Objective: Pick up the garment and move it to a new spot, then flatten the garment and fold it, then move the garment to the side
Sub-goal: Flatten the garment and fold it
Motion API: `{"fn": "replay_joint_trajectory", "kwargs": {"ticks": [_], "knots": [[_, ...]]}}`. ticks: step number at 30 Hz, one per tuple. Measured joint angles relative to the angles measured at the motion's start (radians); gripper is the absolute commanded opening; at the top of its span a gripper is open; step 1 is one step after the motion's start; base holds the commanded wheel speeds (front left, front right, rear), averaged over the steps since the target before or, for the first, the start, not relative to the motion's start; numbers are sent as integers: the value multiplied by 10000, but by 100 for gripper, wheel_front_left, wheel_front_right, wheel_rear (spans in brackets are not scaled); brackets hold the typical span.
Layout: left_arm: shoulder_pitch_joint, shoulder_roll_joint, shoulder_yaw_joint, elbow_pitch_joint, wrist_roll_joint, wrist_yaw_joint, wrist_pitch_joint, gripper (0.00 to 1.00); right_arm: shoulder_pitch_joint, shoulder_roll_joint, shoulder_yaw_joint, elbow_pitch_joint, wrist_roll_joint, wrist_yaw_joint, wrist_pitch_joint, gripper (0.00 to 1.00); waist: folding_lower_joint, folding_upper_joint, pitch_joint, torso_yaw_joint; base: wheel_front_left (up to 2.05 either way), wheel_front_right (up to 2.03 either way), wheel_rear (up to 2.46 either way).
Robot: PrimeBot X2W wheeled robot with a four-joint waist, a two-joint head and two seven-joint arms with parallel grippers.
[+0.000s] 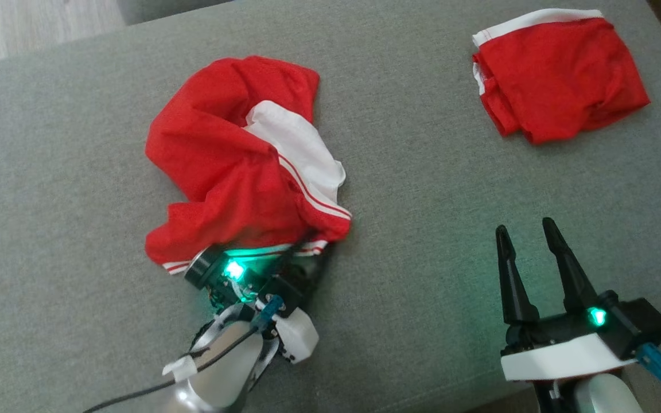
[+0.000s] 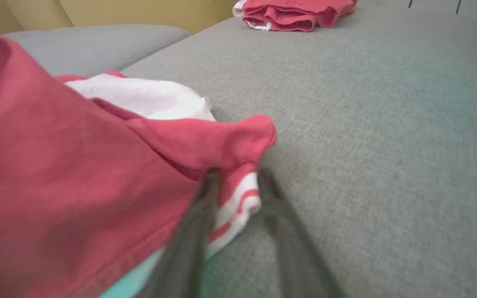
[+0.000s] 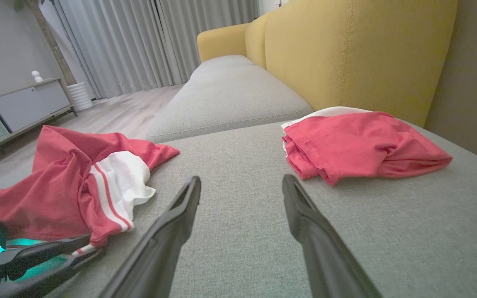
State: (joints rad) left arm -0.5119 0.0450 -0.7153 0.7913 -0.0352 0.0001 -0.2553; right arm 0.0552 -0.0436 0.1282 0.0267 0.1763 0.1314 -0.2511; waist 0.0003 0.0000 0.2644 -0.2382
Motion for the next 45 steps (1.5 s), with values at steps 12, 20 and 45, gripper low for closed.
{"fn": "replay_joint_trajectory", "kwargs": {"ticks": [12, 20, 45], "knots": [[-1497, 86, -706, -1478, -38, -805, 0, 0, 718, -2, 222, 332, 422, 0, 0, 100, -4, 0, -1758, -37, 0, 0, 0], [-4620, 337, -157, -1954, -13, -1070, -15, 0, 1232, -2, 328, 391, 268, 0, 0, 100, -5, 0, -2861, 165, 0, 0, 0], [42, 3703, 1868, -815, -1578, -424, -12, 38, 1639, -2, -84, 291, -174, 0, 0, 100, -2, 0, -2705, 2384, 0, 0, 0]]}}
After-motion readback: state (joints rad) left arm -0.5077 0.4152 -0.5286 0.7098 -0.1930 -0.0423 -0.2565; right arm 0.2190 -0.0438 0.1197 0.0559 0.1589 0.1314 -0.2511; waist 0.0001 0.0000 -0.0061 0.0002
